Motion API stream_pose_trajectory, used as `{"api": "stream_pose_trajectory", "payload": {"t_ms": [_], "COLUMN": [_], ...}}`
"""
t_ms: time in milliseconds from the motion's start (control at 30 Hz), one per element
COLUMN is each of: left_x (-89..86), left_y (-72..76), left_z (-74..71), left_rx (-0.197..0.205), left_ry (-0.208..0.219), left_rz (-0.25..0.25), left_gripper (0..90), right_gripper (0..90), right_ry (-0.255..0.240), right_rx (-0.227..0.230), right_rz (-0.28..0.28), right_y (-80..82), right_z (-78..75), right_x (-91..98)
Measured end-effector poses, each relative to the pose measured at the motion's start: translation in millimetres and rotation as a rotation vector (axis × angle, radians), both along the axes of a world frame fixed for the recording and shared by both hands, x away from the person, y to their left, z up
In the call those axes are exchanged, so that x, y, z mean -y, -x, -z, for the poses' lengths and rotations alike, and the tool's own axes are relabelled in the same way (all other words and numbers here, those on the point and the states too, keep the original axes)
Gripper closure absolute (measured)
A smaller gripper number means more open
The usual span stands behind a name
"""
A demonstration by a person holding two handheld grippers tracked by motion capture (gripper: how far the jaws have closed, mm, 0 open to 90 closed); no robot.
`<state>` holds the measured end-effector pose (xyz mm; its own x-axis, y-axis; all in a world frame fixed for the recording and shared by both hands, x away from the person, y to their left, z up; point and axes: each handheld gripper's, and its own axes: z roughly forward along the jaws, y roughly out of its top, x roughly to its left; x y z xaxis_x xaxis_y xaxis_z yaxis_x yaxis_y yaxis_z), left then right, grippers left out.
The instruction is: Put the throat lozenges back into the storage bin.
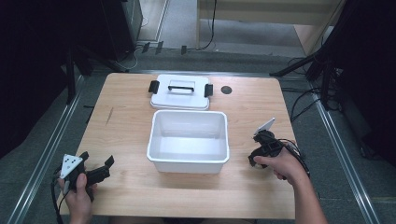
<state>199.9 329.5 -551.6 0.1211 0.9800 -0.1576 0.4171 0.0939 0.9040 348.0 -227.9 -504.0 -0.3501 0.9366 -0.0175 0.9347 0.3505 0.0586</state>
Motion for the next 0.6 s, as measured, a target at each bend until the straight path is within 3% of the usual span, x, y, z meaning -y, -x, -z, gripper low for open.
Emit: {"api": "stream_pose_trajectory", "payload": {"t_ms": [200,600], "left_x": [0.5,0.4], "left_y": [0.0,0.2], "left_z": [0.0,-0.2], "left_rx": [-0.001,-0.002], "left_ry": [-0.002,-0.005], "left_rz": [-0.002,0.000], "left_gripper": [0.0,0.0], "right_gripper": [20.5,20.6], "right_ry": [-0.020,-0.039], "right_rx": [0.018,0.054], "right_rz": [-0.012,-0.089], "right_y": [2.3,4.7], "right_z": [-13.3,-49.5], "right_x": [-1.5,-17.0]}}
